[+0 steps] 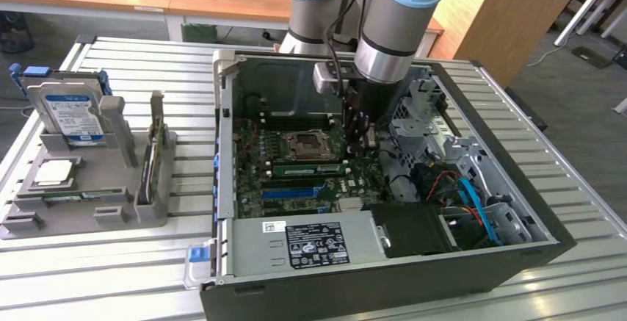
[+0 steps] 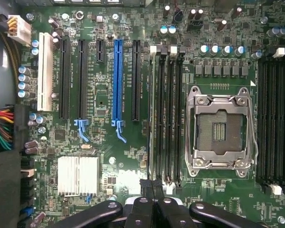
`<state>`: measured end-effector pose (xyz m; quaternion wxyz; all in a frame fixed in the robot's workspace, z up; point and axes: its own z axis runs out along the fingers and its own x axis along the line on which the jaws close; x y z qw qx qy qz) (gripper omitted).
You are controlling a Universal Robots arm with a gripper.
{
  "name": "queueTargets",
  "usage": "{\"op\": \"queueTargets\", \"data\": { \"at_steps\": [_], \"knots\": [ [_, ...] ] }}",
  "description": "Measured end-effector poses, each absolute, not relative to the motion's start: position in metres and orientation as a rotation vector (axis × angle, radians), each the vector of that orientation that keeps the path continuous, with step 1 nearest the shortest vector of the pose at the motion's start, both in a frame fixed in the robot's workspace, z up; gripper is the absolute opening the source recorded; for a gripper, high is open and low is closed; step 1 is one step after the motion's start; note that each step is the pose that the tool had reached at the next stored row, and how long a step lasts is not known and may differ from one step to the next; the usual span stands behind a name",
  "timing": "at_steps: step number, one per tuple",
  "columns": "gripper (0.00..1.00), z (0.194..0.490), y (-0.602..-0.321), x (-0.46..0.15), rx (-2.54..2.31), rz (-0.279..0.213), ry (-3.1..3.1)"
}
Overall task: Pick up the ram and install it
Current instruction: 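Press down the ram until it locks into place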
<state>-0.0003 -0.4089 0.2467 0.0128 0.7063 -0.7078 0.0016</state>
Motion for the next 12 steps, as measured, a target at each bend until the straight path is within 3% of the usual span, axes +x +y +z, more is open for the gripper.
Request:
{"op": "queueTargets", "data": {
  "at_steps": [12],
  "knots": [
    [0.1, 0.2443, -0.4077, -0.0003, 2.201, 0.005, -2.206]
  ]
}}
